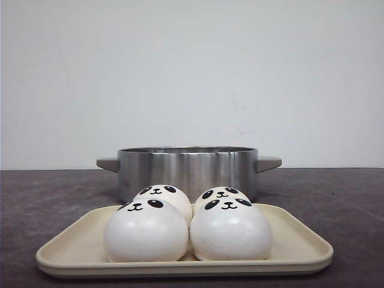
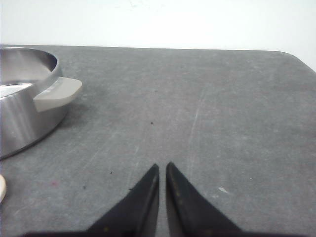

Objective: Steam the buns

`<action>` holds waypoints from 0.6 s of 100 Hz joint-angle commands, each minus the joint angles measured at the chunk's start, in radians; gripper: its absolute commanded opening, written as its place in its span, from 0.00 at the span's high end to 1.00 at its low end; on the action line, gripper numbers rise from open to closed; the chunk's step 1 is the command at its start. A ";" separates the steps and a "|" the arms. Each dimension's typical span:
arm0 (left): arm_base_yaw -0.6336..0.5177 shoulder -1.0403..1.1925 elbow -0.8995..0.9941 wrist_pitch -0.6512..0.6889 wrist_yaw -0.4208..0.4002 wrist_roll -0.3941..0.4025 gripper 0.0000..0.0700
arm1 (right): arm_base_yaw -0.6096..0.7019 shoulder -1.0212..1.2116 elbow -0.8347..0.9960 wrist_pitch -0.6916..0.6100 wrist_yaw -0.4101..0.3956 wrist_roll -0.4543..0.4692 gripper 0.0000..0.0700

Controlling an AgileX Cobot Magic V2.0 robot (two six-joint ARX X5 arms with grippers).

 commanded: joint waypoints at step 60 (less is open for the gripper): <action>0.002 0.097 0.299 -0.122 0.332 -0.371 0.98 | 0.003 0.054 0.253 0.071 -0.209 0.376 0.99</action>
